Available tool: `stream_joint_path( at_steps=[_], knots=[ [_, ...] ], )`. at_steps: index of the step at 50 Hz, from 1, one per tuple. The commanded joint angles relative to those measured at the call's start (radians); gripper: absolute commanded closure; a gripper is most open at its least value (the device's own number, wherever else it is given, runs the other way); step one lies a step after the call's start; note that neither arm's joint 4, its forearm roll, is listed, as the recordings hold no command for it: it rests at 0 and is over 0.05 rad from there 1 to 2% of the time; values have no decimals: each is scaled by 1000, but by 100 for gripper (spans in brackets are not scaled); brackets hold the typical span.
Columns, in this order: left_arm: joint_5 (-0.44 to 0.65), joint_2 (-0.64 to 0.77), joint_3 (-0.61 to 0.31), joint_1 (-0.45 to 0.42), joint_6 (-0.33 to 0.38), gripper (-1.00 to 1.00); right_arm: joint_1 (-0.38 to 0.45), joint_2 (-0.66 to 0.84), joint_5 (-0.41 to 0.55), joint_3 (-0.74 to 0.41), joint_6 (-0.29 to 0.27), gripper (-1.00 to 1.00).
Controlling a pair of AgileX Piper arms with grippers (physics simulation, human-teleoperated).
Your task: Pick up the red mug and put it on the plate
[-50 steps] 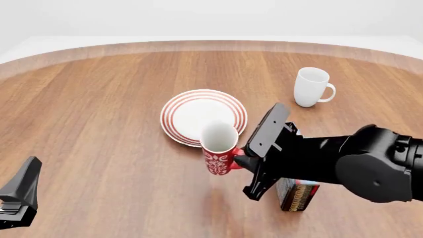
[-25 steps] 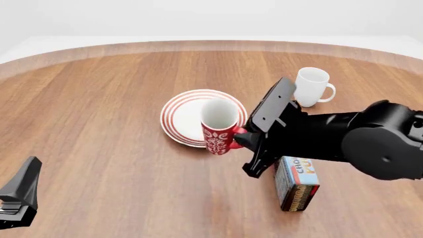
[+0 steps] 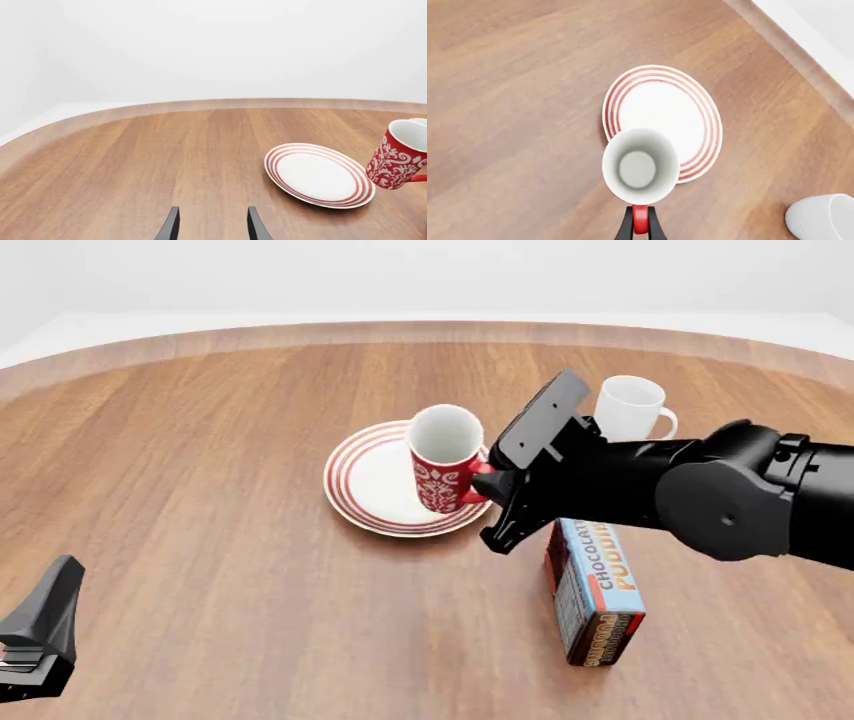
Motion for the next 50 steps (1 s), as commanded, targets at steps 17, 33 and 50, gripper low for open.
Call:
stream_joint_path(
  at_steps=[17, 33, 50],
  knots=[
    [0, 0, 0, 0, 0, -100, -29, 142, -141, -58, 4, 100],
    [0, 0, 0, 0, 0, -100, -25, 257, -187, -129, -4, 100],
    [0, 0, 0, 0, 0, -100, -61, 320, -210, -186, -18, 100]
  ],
)
